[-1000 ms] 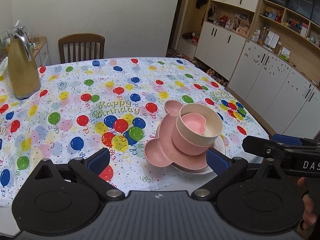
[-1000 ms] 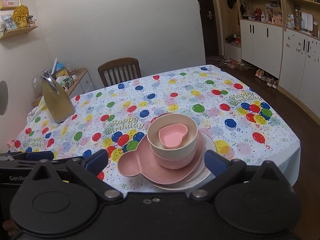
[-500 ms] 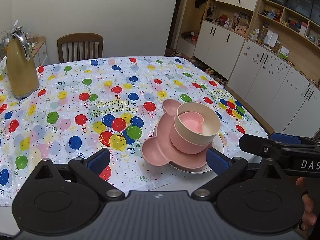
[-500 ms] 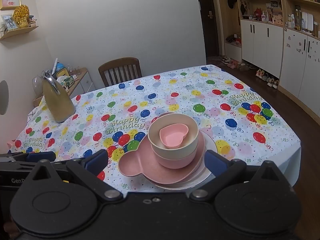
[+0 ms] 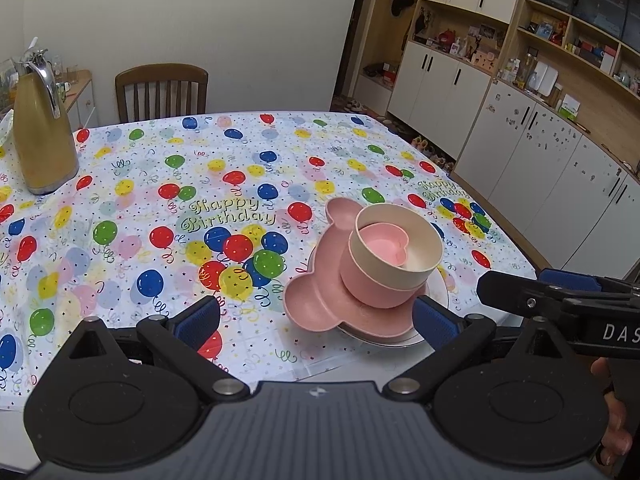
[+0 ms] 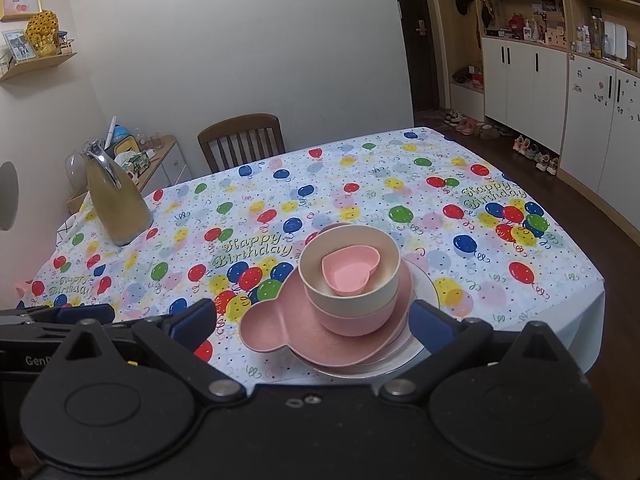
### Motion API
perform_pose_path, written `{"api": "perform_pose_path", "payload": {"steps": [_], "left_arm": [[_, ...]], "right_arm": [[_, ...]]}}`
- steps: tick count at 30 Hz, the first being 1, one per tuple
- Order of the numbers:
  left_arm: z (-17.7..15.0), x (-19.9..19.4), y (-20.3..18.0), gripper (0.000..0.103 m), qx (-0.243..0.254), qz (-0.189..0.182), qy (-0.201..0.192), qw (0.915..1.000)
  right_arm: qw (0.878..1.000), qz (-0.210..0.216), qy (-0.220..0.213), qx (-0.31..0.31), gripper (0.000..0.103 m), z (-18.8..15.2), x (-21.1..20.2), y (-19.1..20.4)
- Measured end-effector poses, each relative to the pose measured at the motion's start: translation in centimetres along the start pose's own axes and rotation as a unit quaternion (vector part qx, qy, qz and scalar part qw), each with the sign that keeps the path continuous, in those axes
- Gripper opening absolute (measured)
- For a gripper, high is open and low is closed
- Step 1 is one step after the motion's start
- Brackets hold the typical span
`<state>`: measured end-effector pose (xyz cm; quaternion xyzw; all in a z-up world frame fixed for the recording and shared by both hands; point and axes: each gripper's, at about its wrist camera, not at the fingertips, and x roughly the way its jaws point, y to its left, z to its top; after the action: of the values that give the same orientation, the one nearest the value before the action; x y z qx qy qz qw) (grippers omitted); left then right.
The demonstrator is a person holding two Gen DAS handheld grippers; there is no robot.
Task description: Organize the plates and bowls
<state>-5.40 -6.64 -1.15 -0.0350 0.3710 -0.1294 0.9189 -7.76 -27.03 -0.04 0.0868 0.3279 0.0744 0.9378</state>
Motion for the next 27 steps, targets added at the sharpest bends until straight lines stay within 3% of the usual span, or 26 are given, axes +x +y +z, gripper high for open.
{"api": "perform_pose_path", "payload": {"steps": [27], "left_arm": [[0.20,0.51,0.10,0.103,-0.005,-0.004,0.004,1.0000]], "right_arm": [[1.000,-0.005,0.006,0.006,0.102,-0.01,0.49,0.13]]}}
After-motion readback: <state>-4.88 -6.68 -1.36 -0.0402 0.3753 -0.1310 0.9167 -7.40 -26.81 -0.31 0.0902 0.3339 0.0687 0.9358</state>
